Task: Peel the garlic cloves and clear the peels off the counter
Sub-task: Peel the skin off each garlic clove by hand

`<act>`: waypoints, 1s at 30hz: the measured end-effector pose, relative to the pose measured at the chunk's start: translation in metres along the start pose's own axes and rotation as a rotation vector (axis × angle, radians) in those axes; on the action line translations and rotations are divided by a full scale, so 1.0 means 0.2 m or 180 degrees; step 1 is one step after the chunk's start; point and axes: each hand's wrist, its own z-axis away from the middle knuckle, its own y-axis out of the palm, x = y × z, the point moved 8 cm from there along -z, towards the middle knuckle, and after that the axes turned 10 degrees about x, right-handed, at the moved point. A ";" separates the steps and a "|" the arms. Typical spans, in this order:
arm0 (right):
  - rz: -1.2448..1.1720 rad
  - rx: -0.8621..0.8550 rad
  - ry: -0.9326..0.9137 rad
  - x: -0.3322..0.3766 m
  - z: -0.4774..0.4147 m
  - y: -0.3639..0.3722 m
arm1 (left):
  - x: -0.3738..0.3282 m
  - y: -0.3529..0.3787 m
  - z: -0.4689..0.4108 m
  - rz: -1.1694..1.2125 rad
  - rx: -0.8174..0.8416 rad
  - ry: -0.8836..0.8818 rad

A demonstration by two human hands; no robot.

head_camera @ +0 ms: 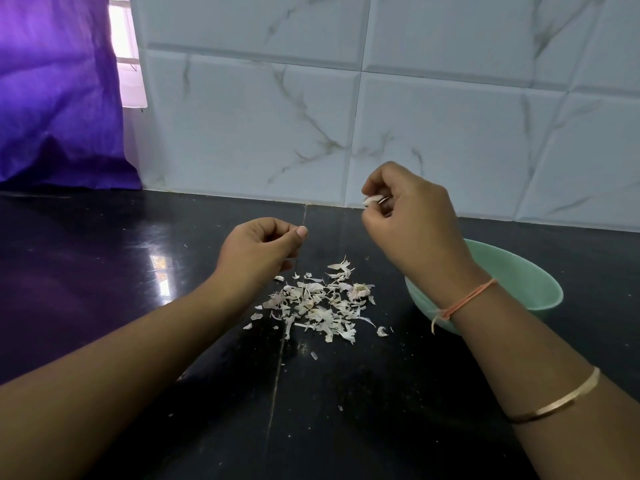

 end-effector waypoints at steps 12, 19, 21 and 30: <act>-0.0151 0.0986 0.1833 -0.40 0.01 -0.07 | 0.01 0.01 0.00 -0.0071 0.0077 -0.0016; 0.0629 0.1596 0.2219 -0.47 0.07 -0.04 | 0.01 0.01 0.00 -0.0065 0.0064 -0.0042; 0.0695 0.1558 0.2236 -0.46 0.07 -0.05 | 0.02 0.00 -0.01 -0.0122 0.0038 -0.0038; 0.1004 0.0402 0.0733 -0.17 -0.02 -0.09 | 0.02 0.00 -0.02 -0.0080 0.0104 -0.0059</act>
